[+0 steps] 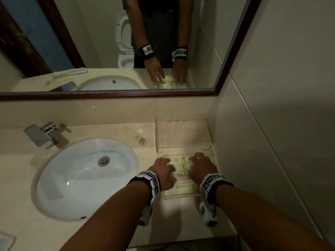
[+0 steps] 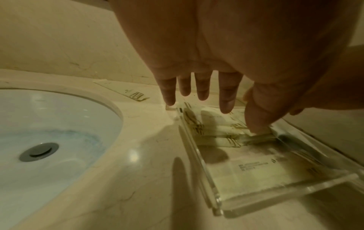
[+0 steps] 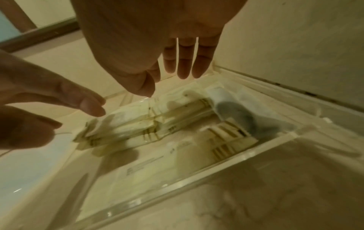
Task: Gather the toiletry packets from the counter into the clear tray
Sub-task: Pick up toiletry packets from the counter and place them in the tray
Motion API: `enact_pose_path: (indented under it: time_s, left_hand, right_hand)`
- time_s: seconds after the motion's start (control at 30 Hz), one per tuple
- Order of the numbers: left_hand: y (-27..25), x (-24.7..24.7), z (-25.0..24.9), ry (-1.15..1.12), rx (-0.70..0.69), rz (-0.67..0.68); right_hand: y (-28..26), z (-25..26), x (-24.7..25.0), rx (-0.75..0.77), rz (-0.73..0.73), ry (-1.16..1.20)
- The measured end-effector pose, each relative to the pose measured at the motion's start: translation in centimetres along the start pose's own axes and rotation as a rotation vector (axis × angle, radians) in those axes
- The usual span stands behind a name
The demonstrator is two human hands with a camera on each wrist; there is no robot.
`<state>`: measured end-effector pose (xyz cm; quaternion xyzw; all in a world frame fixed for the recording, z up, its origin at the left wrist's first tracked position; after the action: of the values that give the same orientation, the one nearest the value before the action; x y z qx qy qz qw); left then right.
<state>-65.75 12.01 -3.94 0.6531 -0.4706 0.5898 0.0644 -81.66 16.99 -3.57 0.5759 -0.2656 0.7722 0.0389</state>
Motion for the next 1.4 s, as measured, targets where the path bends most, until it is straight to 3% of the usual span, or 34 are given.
enact_pose_path:
  time_s: [0.33,0.7,0.93,1.13,1.4]
  left_hand:
    - [-3.5,1.7,2.4,-0.01,0.11,-0.06]
    - [-9.5,2.9,11.0,-0.046,0.32,-0.143]
    - [-10.7,3.8,17.0,-0.071,0.343,-0.143]
    - [-10.0,5.0,21.3,-0.062,0.33,-0.115]
    - [-7.3,8.8,23.7,-0.025,0.28,-0.121]
  right_hand:
    - [-0.1,7.2,0.8,0.196,-0.006,-0.014]
    - [0.1,16.6,0.0,0.37,0.049,-0.051]
    - [1.0,21.8,-0.9,0.34,0.114,-0.135]
    - [3.3,24.1,-0.7,0.258,0.143,-0.064]
    - [7.1,27.7,-0.6,0.204,0.152,-0.09]
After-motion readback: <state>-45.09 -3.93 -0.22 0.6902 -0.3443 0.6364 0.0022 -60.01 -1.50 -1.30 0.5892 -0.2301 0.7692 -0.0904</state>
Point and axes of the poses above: each hand's wrist, its own y-axis towards the middle knuckle, its own x-axis out of the back of the hand, z = x × y, the point moved 9 cm from there along y, towards the middle knuckle, and after that the axes turned 1 degree about -x, right-handed, at the moved point
